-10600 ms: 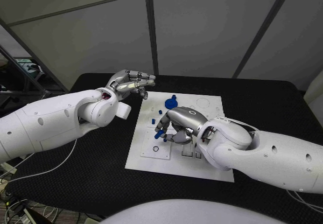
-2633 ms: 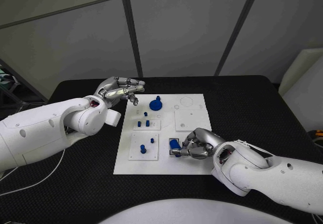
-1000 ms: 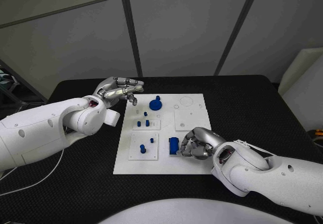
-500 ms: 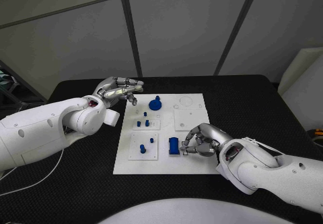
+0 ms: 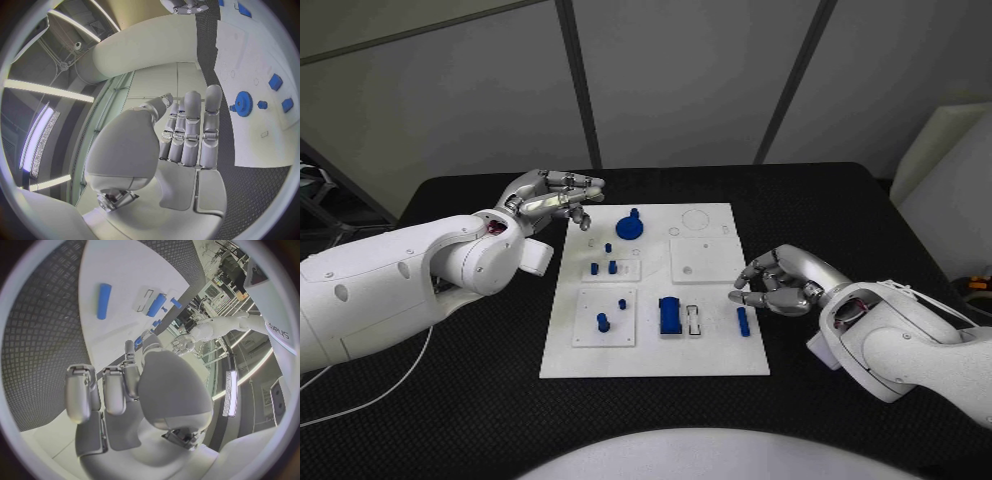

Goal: Assemble the parts on the task board

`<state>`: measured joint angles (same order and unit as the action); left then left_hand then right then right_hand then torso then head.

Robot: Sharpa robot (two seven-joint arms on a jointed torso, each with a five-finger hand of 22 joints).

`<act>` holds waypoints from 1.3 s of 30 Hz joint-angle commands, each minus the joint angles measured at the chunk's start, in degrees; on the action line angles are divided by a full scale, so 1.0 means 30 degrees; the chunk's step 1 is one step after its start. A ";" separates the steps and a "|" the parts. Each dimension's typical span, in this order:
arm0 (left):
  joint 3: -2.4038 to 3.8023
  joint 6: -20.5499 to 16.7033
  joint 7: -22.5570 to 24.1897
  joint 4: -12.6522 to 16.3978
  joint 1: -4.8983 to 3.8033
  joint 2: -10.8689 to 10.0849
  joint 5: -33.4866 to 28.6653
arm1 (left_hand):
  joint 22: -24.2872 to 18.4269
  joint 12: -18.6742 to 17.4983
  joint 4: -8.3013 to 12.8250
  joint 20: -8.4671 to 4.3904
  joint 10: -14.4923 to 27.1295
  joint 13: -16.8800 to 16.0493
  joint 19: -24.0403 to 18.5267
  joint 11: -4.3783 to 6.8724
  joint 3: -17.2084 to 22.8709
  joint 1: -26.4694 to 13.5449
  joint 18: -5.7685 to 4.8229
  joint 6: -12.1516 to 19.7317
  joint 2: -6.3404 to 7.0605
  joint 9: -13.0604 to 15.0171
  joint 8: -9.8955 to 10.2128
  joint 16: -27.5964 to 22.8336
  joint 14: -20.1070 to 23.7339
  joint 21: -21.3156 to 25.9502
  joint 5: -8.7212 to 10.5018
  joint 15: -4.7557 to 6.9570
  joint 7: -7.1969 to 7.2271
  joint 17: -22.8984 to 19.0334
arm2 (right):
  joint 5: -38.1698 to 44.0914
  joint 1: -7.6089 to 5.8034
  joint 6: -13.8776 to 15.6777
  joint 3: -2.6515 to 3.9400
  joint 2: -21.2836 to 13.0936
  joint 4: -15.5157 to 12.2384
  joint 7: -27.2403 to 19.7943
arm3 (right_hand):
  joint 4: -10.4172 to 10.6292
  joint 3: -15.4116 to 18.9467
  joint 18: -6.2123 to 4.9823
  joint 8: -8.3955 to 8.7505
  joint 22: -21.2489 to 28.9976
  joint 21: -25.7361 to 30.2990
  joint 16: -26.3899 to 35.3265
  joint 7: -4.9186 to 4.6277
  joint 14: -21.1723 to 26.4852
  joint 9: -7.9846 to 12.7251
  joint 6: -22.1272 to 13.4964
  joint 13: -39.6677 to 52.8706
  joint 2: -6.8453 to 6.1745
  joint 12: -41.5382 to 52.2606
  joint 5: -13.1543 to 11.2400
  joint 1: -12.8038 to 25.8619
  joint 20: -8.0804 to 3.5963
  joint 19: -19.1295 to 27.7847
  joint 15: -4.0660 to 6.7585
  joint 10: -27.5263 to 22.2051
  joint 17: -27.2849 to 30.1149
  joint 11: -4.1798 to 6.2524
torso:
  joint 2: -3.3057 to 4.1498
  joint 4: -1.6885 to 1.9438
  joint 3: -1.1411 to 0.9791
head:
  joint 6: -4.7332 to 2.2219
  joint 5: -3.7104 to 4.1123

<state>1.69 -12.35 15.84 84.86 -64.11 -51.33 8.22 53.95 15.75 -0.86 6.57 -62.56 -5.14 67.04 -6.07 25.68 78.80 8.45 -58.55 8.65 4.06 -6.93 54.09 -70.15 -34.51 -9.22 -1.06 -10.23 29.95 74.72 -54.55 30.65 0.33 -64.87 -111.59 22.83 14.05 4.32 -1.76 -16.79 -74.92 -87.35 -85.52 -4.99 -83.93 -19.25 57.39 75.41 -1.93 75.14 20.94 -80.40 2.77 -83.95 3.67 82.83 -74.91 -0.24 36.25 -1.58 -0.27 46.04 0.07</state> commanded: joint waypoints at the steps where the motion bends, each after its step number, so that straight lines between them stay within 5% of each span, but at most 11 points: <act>1: 0.0013 -0.0008 0.0209 0.0079 0.0008 -0.0003 -0.0066 | -0.0023 0.0120 -0.0021 0.0083 0.0094 -0.0031 -0.0057 -0.0025 -0.0113 -0.0121 0.0665 0.0093 -0.0026 -0.0030 -0.0114 -0.0047 0.0037 0.0060 0.0085 -0.0068 -0.0100 -0.0028 | 0.0319 -0.0040 -0.0763 0.0014 -0.0197 -0.0025 -0.0190 | 0.0138 0.0020 0.0246 0.0348 -0.3949 -0.0031 0.0035 -0.0016 -0.1437 0.0240 0.0337 0.0380 0.0031 -0.0039 0.0041 -0.0260 0.0175 -0.1043 -0.0136 0.0041 -0.2049 -0.0061 | 0.0043 -0.0030 -0.0035 | -0.0083 0.0134; 10: 0.0013 -0.0022 0.0274 0.0233 0.0139 -0.0086 -0.0066 | -0.0023 0.0120 -0.0021 0.0083 0.0094 -0.0031 -0.0057 -0.0025 -0.0113 -0.0121 0.0665 0.0093 -0.0026 -0.0030 -0.0114 -0.0047 0.0037 0.0060 0.0085 -0.0068 -0.0100 -0.0028 | 0.2440 0.0004 -0.2824 0.0001 -0.0218 0.0280 0.1610 | 0.0635 0.0713 0.0257 0.0775 -0.3993 -0.0057 0.0071 0.0055 -0.1422 0.0529 0.1078 0.0345 -0.0484 -0.0161 -0.0122 0.0401 0.0148 -0.1079 -0.0107 0.0055 -0.1991 -0.0018 | 0.0072 -0.0034 -0.0064 | -0.0130 0.0618; 14: 0.0013 -0.0025 0.0290 0.0259 0.0210 -0.0122 -0.0066 | -0.0023 0.0120 -0.0021 0.0083 0.0094 -0.0031 -0.0057 -0.0025 -0.0113 -0.0121 0.0665 0.0093 -0.0026 -0.0030 -0.0114 -0.0047 0.0037 0.0060 0.0085 -0.0068 -0.0100 -0.0028 | 0.3285 0.0120 -0.3382 -0.0012 -0.0060 0.0349 0.2158 | 0.0807 0.1131 0.0258 0.0880 -0.3997 -0.0055 0.0075 0.0061 -0.1422 0.0578 0.1200 0.0375 -0.0640 -0.0169 0.0420 0.0842 0.0155 -0.1081 -0.0111 0.0073 -0.1991 -0.0024 | 0.0057 -0.0039 -0.0039 | -0.0161 0.0771; 18: 0.0013 -0.0010 0.0296 0.0268 0.0251 -0.0110 -0.0066 | -0.0023 0.0120 -0.0021 0.0083 0.0094 -0.0031 -0.0057 -0.0025 -0.0113 -0.0121 0.0665 0.0093 -0.0026 -0.0030 -0.0114 -0.0047 0.0037 0.0060 0.0085 -0.0068 -0.0100 -0.0028 | 0.3713 0.0189 -0.3623 -0.0024 0.0145 0.0413 0.2463 | 0.0832 0.1325 0.0259 0.0895 -0.4003 -0.0058 0.0073 0.0081 -0.1424 0.0576 0.1283 0.0407 -0.0665 -0.0151 0.0590 0.1034 0.0150 -0.1087 -0.0102 0.0092 -0.1999 -0.0013 | 0.0043 0.0070 -0.0016 | -0.0140 0.0879; 39: 0.0014 0.0029 0.0242 0.0206 0.0323 -0.0165 -0.0066 | -0.0023 0.0120 -0.0021 0.0083 0.0094 -0.0031 -0.0057 -0.0025 -0.0113 -0.0121 0.0665 0.0093 -0.0026 -0.0030 -0.0114 -0.0047 0.0037 0.0060 0.0085 -0.0068 -0.0100 -0.0028 | 0.5078 0.0433 -0.4498 -0.0070 0.0686 0.0707 0.3621 | 0.0794 0.1705 0.0266 0.0638 -0.4030 -0.0072 0.0065 0.0283 -0.1430 0.0316 0.1783 0.0429 -0.0656 -0.0185 0.0558 0.1198 0.0079 -0.1110 0.0003 0.0100 -0.2028 0.0141 | 0.0054 0.0065 0.0006 | 0.0016 0.0829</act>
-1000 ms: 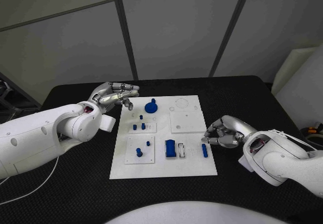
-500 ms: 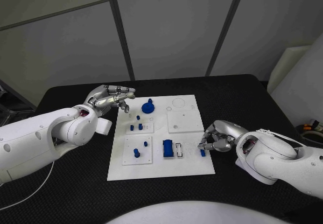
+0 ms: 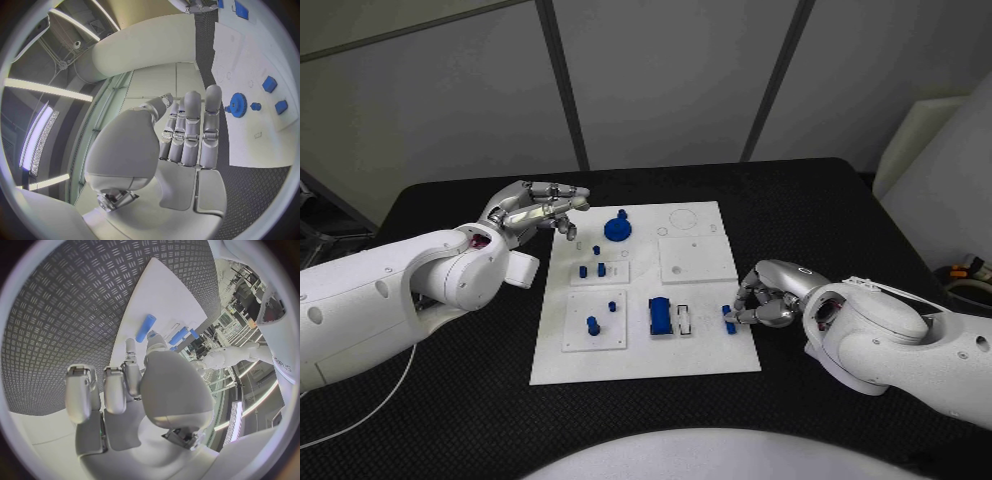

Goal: Assemble the parts on the task board

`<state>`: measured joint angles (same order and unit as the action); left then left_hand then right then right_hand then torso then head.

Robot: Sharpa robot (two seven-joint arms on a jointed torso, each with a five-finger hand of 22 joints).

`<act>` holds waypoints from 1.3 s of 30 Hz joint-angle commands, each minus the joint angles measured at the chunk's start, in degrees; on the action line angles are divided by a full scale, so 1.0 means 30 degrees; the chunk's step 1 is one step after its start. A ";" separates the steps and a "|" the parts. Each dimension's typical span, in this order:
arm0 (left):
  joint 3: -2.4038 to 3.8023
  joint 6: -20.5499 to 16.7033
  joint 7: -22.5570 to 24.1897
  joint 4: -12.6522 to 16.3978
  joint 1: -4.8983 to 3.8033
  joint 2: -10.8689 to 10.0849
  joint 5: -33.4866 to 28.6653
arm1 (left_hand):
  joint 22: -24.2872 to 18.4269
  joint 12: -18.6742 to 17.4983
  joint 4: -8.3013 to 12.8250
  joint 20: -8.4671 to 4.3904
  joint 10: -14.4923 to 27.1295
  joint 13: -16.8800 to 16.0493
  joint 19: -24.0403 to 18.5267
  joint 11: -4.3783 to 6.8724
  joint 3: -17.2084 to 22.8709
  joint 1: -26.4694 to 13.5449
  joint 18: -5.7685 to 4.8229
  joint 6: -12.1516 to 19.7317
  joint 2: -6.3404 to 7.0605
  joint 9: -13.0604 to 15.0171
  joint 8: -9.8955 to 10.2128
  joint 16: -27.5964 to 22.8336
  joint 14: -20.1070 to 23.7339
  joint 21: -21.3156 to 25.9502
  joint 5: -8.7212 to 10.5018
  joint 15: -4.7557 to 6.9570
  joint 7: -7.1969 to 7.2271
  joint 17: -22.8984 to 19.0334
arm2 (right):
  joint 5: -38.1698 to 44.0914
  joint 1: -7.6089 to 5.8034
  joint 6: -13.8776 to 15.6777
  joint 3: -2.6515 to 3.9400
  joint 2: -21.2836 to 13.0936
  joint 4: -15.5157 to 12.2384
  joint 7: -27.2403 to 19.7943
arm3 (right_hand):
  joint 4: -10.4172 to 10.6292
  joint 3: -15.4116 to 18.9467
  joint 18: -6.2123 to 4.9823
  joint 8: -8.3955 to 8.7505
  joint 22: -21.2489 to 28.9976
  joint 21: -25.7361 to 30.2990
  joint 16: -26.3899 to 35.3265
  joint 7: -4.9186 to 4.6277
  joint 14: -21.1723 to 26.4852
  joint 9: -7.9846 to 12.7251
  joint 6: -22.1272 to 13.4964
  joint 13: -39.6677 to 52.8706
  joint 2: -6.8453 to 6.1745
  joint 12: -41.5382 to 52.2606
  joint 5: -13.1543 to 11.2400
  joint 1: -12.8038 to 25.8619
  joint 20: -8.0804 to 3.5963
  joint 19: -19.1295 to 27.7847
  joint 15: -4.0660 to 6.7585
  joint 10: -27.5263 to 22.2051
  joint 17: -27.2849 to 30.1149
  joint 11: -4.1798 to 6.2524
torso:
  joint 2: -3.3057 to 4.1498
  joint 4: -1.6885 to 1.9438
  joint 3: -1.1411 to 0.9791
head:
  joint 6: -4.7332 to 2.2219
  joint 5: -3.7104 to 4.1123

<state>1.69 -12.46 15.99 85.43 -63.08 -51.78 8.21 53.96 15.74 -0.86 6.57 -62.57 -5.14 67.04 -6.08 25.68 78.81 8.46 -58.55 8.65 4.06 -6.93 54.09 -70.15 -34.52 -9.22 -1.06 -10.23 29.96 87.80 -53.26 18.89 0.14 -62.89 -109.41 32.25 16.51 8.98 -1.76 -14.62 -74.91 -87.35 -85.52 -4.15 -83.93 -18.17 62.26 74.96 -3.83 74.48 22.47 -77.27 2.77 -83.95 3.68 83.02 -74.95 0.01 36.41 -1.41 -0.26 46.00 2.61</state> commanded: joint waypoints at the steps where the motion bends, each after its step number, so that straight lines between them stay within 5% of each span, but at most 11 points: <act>1: 0.0014 0.0071 0.0182 0.0012 -0.0022 -0.0025 -0.0064 | -0.0039 0.0158 -0.0012 0.0085 0.0122 -0.0034 -0.0051 -0.0024 -0.0133 -0.0117 0.0665 0.0108 -0.0024 -0.0033 -0.0123 -0.0035 0.0040 0.0079 0.0085 -0.0068 -0.0101 -0.0065 | 0.0785 0.0008 -0.0670 -0.0006 0.0042 -0.0018 0.0538 | -0.0030 0.0184 0.0268 -0.0101 -0.4037 -0.0073 0.0068 0.0012 -0.1429 -0.0066 0.0176 0.0584 -0.0043 0.0037 0.0025 0.0158 0.0072 -0.1111 0.0009 0.0037 -0.2009 0.0066 | 0.0004 0.0008 0.0000 | 0.0033 -0.0016; 19: 0.0014 0.0149 0.0079 0.0023 -0.0020 -0.0127 -0.0064 | -0.0045 0.0173 -0.0009 0.0086 0.0133 -0.0035 -0.0048 -0.0025 -0.0142 -0.0115 0.0666 0.0114 -0.0023 -0.0034 -0.0127 -0.0031 0.0041 0.0087 0.0085 -0.0069 -0.0101 -0.0079 | 0.1771 0.0642 -0.1807 -0.0028 0.0679 -0.0049 0.0957 | -0.0324 0.0356 0.0278 -0.0372 -0.4070 -0.0090 0.0046 0.0166 -0.1440 -0.0492 0.0294 0.0641 -0.0166 0.0029 -0.0251 -0.0596 -0.0065 -0.1138 0.0144 0.0048 -0.2069 0.0212 | 0.0018 -0.0020 -0.0003 | 0.0217 -0.0132; 30: 0.0015 0.0170 0.0053 0.0074 -0.0020 -0.0205 -0.0064 | -0.0045 0.0173 -0.0009 0.0086 0.0133 -0.0035 -0.0048 -0.0025 -0.0142 -0.0115 0.0666 0.0114 -0.0023 -0.0034 -0.0127 -0.0031 0.0041 0.0087 0.0085 -0.0069 -0.0101 -0.0079 | 0.4383 0.0719 -0.3056 -0.0027 0.1309 0.0219 0.1820 | -0.1106 0.0102 0.0280 -0.0438 -0.4078 -0.0084 0.0057 0.0154 -0.1437 -0.0794 0.0065 0.0631 -0.0122 -0.0076 -0.0119 -0.2126 -0.0121 -0.1139 0.0176 -0.0039 -0.2075 0.0228 | -0.0002 0.0001 -0.0003 | 0.0322 -0.0164; 39: 0.0016 0.0176 0.0047 0.0088 -0.0020 -0.0241 -0.0064 | -0.0056 0.0202 -0.0022 0.0091 0.0163 -0.0036 -0.0043 -0.0031 -0.0168 -0.0139 0.0665 0.0133 -0.0024 -0.0037 -0.0133 -0.0022 0.0046 0.0106 0.0085 -0.0074 -0.0107 -0.0108 | 0.4630 0.0742 -0.2724 -0.0025 0.1421 0.0004 0.2352 | -0.1428 -0.1578 0.0312 -0.0447 -0.4183 -0.0164 0.0017 0.0311 -0.1456 -0.0978 0.0130 0.0710 0.0927 -0.0075 -0.0676 -0.3583 -0.0208 -0.1234 0.0289 -0.0046 -0.2170 0.0382 | -0.0014 -0.0013 0.0002 | 0.0403 -0.0214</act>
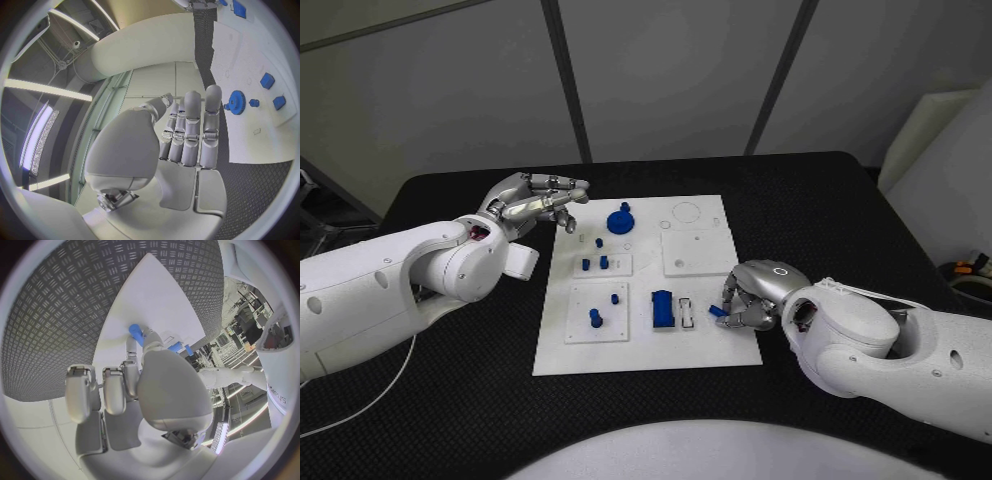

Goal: Assemble the parts on the task board

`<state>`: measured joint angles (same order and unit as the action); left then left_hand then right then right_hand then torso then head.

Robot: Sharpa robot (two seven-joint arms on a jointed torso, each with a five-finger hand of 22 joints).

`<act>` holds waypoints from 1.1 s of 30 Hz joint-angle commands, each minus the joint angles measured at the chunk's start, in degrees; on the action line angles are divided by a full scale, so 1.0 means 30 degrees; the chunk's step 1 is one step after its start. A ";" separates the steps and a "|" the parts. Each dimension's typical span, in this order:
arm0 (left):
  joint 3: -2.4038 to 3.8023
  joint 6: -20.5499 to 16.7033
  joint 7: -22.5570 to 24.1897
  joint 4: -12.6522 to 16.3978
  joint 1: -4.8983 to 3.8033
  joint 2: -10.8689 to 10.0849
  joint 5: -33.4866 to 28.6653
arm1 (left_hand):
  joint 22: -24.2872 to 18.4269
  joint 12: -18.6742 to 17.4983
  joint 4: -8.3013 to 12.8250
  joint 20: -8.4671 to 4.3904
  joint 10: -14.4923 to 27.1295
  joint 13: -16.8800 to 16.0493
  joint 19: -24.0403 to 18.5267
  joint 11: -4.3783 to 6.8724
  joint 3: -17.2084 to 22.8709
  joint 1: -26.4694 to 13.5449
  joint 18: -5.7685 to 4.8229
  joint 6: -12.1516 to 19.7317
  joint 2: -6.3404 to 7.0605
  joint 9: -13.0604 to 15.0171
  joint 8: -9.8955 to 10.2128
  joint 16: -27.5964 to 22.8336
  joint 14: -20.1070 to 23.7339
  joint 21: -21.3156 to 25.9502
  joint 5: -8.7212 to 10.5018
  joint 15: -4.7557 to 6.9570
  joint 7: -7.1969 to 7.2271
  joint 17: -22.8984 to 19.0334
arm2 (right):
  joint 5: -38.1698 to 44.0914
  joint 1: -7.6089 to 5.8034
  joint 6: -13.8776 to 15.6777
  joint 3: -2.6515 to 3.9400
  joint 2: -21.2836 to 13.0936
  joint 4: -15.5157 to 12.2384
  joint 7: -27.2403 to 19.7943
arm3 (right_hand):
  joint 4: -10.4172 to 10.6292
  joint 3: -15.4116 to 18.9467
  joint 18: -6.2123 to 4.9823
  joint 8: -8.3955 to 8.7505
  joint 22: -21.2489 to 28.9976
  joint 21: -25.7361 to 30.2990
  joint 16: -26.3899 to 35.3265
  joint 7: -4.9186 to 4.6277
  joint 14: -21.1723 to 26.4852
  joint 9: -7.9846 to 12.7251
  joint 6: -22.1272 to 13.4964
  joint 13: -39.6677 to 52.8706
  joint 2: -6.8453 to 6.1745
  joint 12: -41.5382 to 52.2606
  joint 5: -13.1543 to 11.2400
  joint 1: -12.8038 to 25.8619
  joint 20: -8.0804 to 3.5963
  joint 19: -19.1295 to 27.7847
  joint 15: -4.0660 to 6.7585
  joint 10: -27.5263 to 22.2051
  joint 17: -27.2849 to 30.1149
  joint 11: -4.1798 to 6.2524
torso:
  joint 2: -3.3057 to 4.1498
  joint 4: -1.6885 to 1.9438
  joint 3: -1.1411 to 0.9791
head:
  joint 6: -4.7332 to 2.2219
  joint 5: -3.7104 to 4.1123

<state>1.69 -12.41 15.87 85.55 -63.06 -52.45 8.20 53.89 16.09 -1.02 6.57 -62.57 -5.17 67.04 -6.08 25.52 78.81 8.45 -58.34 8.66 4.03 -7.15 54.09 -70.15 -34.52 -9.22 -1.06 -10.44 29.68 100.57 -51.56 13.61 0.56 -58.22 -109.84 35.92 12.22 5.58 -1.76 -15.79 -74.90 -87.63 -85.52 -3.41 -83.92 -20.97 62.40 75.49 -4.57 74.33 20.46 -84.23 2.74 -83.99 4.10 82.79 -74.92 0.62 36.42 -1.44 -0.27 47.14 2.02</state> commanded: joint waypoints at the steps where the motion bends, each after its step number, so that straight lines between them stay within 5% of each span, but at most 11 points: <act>1: 0.0015 0.0162 0.0088 0.0049 -0.0026 -0.0016 -0.0061 | -0.0033 0.0087 0.0031 0.0091 0.0163 -0.0023 -0.0043 -0.0031 -0.0115 -0.0139 0.0666 0.0062 -0.0025 -0.0024 -0.0059 -0.0022 0.0045 0.0106 0.0085 -0.0074 -0.0037 -0.0015 | 0.0093 0.0174 -0.0828 -0.0167 -0.0184 0.0075 0.1180 | 0.0047 -0.0659 0.0319 -0.0047 -0.4208 -0.0090 0.0022 0.0082 -0.1456 -0.0057 0.0087 0.0535 0.1257 -0.0032 -0.0033 -0.1302 -0.0212 -0.1244 0.0159 0.0035 -0.2170 0.0194 | -0.0018 -0.0003 0.0008 | 0.0026 -0.0013; 7: 0.0015 0.0158 0.0086 0.0033 -0.0026 0.0009 -0.0061 | -0.0033 0.0087 0.0031 0.0091 0.0163 -0.0023 -0.0043 -0.0031 -0.0115 -0.0139 0.0666 0.0062 -0.0025 -0.0024 -0.0059 -0.0022 0.0045 0.0106 0.0085 -0.0074 -0.0037 -0.0015 | -0.2746 0.0166 0.0349 -0.0160 -0.0532 -0.0351 0.1519 | 0.0309 -0.1846 0.0352 -0.0013 -0.4314 -0.0177 -0.0042 0.0137 -0.1484 -0.0179 0.0046 0.0588 0.1343 -0.0012 0.0448 -0.1336 -0.0285 -0.1341 0.0215 0.0094 -0.2292 0.0256 | -0.0021 0.0022 0.0013 | 0.0038 0.0015; 16: 0.0015 0.0126 0.0070 0.0044 -0.0027 0.0031 -0.0061 | -0.0033 0.0087 0.0031 0.0091 0.0163 -0.0023 -0.0043 -0.0031 -0.0115 -0.0139 0.0666 0.0062 -0.0025 -0.0024 -0.0059 -0.0022 0.0045 0.0106 0.0085 -0.0074 -0.0037 -0.0015 | -0.7135 0.0137 0.3028 -0.0145 -0.0931 -0.0881 0.1371 | 0.0826 -0.3307 0.0349 -0.0015 -0.4309 -0.0166 -0.0029 0.0146 -0.1481 -0.0447 0.0008 0.0531 0.0689 -0.0151 0.0814 -0.0725 -0.0300 -0.1333 0.0229 0.0133 -0.2284 0.0248 | -0.0020 0.0033 0.0031 | 0.0056 -0.0093; 27: 0.0015 0.0091 0.0078 0.0087 -0.0029 -0.0026 -0.0061 | -0.0033 0.0087 0.0031 0.0091 0.0163 -0.0023 -0.0043 -0.0031 -0.0115 -0.0139 0.0666 0.0062 -0.0025 -0.0024 -0.0059 -0.0022 0.0045 0.0106 0.0085 -0.0074 -0.0037 -0.0015 | -0.9353 0.0079 0.6027 -0.0128 -0.0615 -0.1198 0.0082 | 0.1224 -0.4040 0.0374 -0.0017 -0.4390 -0.0231 -0.0058 0.0174 -0.1496 -0.0631 0.0138 0.0621 0.0111 -0.0086 0.0543 -0.0006 -0.0306 -0.1407 0.0234 0.0237 -0.2347 0.0263 | -0.0027 0.0028 0.0034 | 0.0065 -0.0201; 33: 0.0016 0.0116 0.0087 0.0081 -0.0030 -0.0010 -0.0061 | -0.0033 0.0087 0.0031 0.0091 0.0163 -0.0023 -0.0043 -0.0031 -0.0115 -0.0139 0.0666 0.0062 -0.0025 -0.0024 -0.0059 -0.0022 0.0045 0.0106 0.0085 -0.0074 -0.0037 -0.0015 | -1.0139 0.0066 0.6431 -0.0125 0.0060 -0.0948 -0.0500 | 0.1354 -0.4069 0.0378 0.0006 -0.4404 -0.0239 -0.0070 0.0153 -0.1503 -0.0768 0.0195 0.0687 -0.0274 -0.0043 0.2078 0.0805 -0.0301 -0.1419 0.0222 0.0294 -0.2375 0.0244 | -0.0017 0.0022 0.0002 | 0.0062 -0.0255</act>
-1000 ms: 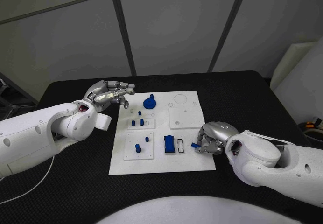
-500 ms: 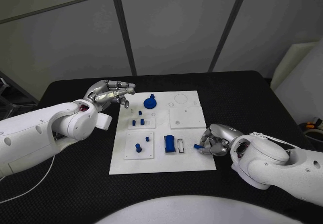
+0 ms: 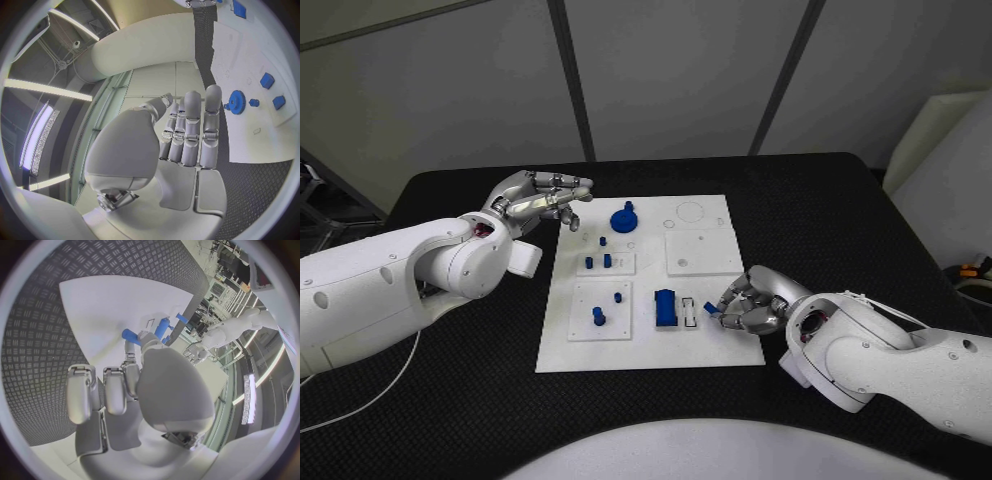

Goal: Assemble the parts on the task board

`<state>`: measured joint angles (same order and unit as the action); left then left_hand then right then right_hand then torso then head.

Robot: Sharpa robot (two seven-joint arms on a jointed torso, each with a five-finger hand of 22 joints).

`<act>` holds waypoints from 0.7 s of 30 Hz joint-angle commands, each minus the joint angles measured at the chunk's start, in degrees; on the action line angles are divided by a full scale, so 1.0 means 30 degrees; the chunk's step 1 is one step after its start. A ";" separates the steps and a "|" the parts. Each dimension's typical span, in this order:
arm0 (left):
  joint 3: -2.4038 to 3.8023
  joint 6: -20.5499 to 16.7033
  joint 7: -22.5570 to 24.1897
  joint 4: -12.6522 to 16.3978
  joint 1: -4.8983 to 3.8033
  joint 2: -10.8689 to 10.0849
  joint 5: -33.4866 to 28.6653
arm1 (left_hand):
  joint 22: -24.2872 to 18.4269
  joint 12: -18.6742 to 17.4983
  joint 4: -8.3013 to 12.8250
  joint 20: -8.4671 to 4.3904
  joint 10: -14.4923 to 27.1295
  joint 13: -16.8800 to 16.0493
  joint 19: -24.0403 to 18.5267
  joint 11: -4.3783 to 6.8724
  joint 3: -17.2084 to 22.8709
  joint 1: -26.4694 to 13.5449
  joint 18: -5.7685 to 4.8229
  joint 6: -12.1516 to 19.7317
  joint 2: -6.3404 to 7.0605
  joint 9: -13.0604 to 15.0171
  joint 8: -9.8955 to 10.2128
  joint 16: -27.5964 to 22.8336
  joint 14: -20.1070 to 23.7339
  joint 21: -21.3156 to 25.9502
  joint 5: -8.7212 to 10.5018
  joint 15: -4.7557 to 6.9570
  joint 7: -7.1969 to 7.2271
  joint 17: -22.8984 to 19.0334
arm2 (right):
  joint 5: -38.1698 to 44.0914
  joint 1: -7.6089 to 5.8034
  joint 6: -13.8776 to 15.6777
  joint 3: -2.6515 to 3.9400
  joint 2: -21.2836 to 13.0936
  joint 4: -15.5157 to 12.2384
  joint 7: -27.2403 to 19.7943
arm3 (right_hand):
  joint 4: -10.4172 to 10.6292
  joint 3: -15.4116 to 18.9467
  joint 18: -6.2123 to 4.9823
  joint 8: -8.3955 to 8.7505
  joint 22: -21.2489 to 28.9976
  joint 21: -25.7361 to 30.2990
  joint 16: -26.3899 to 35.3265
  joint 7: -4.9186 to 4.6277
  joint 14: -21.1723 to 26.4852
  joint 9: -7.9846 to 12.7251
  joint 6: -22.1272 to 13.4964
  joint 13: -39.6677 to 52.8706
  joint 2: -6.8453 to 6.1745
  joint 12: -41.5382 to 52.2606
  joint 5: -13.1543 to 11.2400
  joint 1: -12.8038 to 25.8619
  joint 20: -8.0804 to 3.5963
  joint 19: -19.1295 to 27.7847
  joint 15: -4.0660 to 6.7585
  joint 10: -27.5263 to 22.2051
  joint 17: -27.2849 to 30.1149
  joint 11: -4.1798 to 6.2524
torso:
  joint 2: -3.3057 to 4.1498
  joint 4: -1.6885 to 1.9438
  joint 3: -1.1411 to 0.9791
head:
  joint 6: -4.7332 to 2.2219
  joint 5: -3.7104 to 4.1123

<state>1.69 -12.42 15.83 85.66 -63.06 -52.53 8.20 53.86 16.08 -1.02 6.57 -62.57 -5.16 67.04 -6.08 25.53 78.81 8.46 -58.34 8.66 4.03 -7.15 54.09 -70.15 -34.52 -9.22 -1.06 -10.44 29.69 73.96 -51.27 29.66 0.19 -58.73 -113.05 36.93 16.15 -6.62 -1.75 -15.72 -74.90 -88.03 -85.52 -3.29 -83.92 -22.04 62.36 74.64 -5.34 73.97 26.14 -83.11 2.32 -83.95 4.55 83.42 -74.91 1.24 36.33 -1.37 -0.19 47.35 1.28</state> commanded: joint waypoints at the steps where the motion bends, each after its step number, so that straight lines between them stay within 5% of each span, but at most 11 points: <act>1: 0.0015 0.0121 0.0100 0.0042 -0.0030 0.0025 -0.0059 | -0.0021 0.0088 0.0030 0.0091 0.0164 -0.0027 -0.0043 -0.0030 -0.0116 -0.0139 0.0666 0.0063 -0.0024 -0.0026 -0.0060 -0.0022 0.0045 0.0106 0.0085 -0.0074 -0.0037 -0.0018 | -0.1422 -0.0031 0.0994 0.0002 0.0370 0.0223 -0.0860 | 0.0055 0.0019 0.0375 -0.0013 -0.4403 -0.0104 -0.0067 0.0107 -0.1503 -0.0425 0.0212 0.0967 -0.0040 0.0071 0.0257 0.0524 -0.0161 -0.1429 0.0071 0.0083 -0.2375 0.0033 | 0.0014 0.0007 -0.0024 | -0.0012 -0.0008; 8: 0.0015 0.0139 0.0100 0.0058 -0.0031 0.0053 -0.0059 | -0.0021 0.0088 0.0030 0.0091 0.0164 -0.0027 -0.0043 -0.0030 -0.0116 -0.0139 0.0666 0.0063 -0.0024 -0.0026 -0.0060 -0.0022 0.0045 0.0106 0.0085 -0.0074 -0.0037 -0.0018 | -0.2019 -0.0036 0.0289 0.0004 0.1147 0.0815 -0.0840 | 0.0090 0.0437 0.0373 -0.0028 -0.4402 -0.0097 -0.0078 0.0125 -0.1508 -0.0601 0.0326 0.1013 -0.0027 0.0077 0.1800 0.1610 -0.0152 -0.1425 0.0070 0.0113 -0.2402 0.0040 | 0.0043 0.0006 -0.0014 | -0.0034 -0.0079; 21: 0.0016 0.0160 0.0073 0.0081 -0.0036 0.0054 -0.0059 | -0.0021 0.0088 0.0030 0.0091 0.0164 -0.0027 -0.0043 -0.0030 -0.0116 -0.0139 0.0666 0.0063 -0.0024 -0.0026 -0.0060 -0.0022 0.0045 0.0106 0.0085 -0.0074 -0.0037 -0.0018 | -0.2072 -0.0037 -0.0704 0.0008 0.1920 0.1437 -0.0570 | 0.0130 0.1357 0.0386 -0.0230 -0.4449 -0.0132 -0.0119 0.0296 -0.1525 -0.0919 0.0727 0.0986 0.0167 -0.0002 0.2380 0.2973 -0.0217 -0.1467 0.0159 0.0163 -0.2483 0.0164 | 0.0028 -0.0023 -0.0026 | 0.0021 -0.0159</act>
<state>1.70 -12.40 15.83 85.75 -63.07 -52.41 8.19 53.86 16.08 -1.02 6.57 -62.57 -5.16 67.04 -6.08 25.53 78.81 8.45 -58.34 8.66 4.03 -7.15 54.09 -70.15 -34.52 -9.22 -1.06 -10.44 29.70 68.34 -51.30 29.10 0.20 -53.09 -108.75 35.31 16.53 -2.85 -1.76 -16.22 -74.90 -88.03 -85.52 -2.38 -83.83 -24.82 64.23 74.94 -4.94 74.04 32.95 -74.65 2.05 -84.10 4.63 83.63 -74.91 1.45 36.45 -1.40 -0.25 47.37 0.84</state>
